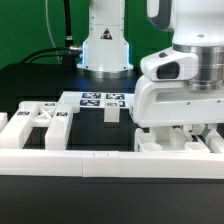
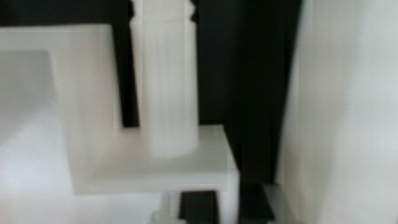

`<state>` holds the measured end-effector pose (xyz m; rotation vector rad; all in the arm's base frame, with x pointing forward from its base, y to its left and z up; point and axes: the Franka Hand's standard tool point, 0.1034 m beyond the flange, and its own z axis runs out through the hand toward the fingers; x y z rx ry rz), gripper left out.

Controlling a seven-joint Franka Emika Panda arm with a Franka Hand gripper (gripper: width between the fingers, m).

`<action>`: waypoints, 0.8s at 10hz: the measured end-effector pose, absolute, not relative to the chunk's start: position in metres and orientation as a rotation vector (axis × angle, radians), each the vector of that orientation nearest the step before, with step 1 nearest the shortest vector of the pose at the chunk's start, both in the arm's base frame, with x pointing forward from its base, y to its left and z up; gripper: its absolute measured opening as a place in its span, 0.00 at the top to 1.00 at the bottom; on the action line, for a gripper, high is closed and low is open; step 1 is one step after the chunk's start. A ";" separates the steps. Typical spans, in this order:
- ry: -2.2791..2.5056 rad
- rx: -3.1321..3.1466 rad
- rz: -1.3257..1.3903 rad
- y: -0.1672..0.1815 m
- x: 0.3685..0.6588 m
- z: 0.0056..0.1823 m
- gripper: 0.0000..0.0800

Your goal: Assemble chair

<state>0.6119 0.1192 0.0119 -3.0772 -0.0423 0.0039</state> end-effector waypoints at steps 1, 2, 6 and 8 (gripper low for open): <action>-0.040 -3.078 0.003 0.119 0.612 0.012 0.96; -0.040 -3.078 0.004 0.119 0.612 0.012 0.96; -0.014 -3.096 0.009 0.102 0.614 0.021 0.65; -0.003 -3.084 -0.015 0.102 0.615 0.049 0.24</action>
Offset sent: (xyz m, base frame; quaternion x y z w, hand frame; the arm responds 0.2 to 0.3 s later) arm 0.0014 0.0021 0.0082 0.0036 -0.0026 0.0060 1.0000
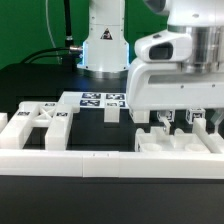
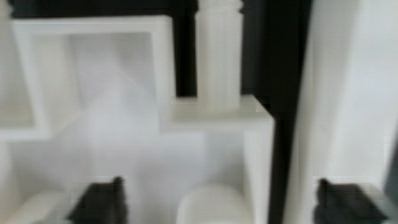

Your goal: Assemble chair

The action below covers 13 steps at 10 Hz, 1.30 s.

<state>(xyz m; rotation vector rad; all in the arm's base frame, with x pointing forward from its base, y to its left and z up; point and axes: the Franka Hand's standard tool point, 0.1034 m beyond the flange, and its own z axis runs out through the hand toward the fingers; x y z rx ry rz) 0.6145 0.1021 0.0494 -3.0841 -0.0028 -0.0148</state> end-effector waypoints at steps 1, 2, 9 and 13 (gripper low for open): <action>-0.011 -3.077 -0.015 0.098 0.612 0.064 0.24; -0.037 -3.072 -0.035 0.089 0.606 0.082 0.20; -0.115 -3.077 -0.067 0.047 0.545 0.066 0.19; -0.126 -3.077 -0.029 0.044 0.525 0.056 0.19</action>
Offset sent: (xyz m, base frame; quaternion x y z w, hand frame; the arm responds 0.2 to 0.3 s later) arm -0.0646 -0.0476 0.0060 0.0110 0.0251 -0.0205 0.9994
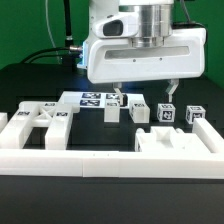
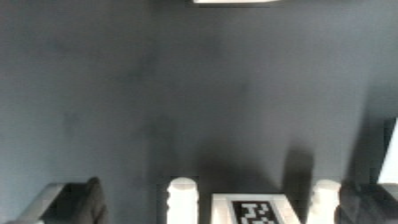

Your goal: Assemble chair

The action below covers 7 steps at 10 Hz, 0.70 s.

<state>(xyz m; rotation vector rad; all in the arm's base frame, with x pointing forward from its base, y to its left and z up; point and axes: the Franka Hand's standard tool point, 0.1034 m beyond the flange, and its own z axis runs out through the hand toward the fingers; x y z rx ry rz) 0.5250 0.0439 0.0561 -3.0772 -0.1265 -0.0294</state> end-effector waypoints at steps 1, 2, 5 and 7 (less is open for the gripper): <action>-0.127 -3.077 -0.023 0.044 0.524 0.055 0.19; -0.086 -3.071 0.124 0.046 0.513 0.053 0.19; -0.001 -3.035 0.600 0.047 0.484 0.040 0.19; -0.006 -3.002 0.735 0.049 0.486 0.038 0.19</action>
Offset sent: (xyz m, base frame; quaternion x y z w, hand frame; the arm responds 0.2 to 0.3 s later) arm -0.0508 -0.0175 -0.0316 -0.0561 -0.2861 0.0656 0.9543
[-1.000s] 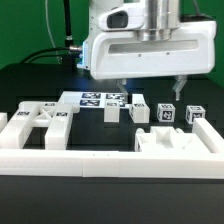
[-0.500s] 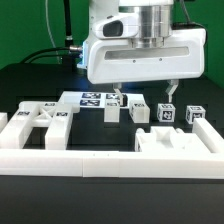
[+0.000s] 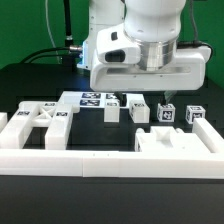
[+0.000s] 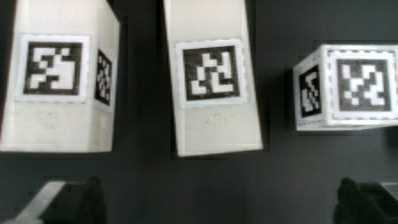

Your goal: Assemble chair

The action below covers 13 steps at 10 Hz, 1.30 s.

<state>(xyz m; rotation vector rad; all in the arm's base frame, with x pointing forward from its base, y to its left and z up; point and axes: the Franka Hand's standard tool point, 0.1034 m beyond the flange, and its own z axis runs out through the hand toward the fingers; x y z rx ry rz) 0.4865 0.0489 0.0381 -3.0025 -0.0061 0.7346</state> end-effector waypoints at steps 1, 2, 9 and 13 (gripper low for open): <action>-0.009 -2.968 0.860 0.049 0.479 0.038 0.19; -0.016 -2.934 0.966 0.051 0.477 0.034 0.19; -0.048 -2.673 1.539 0.051 0.473 0.025 0.19; -0.033 -2.664 1.564 0.049 0.460 0.007 0.19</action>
Offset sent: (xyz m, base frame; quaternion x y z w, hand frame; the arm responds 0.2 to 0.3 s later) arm 0.0025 0.0006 -0.0028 -0.0098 -0.1912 -0.0188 0.9813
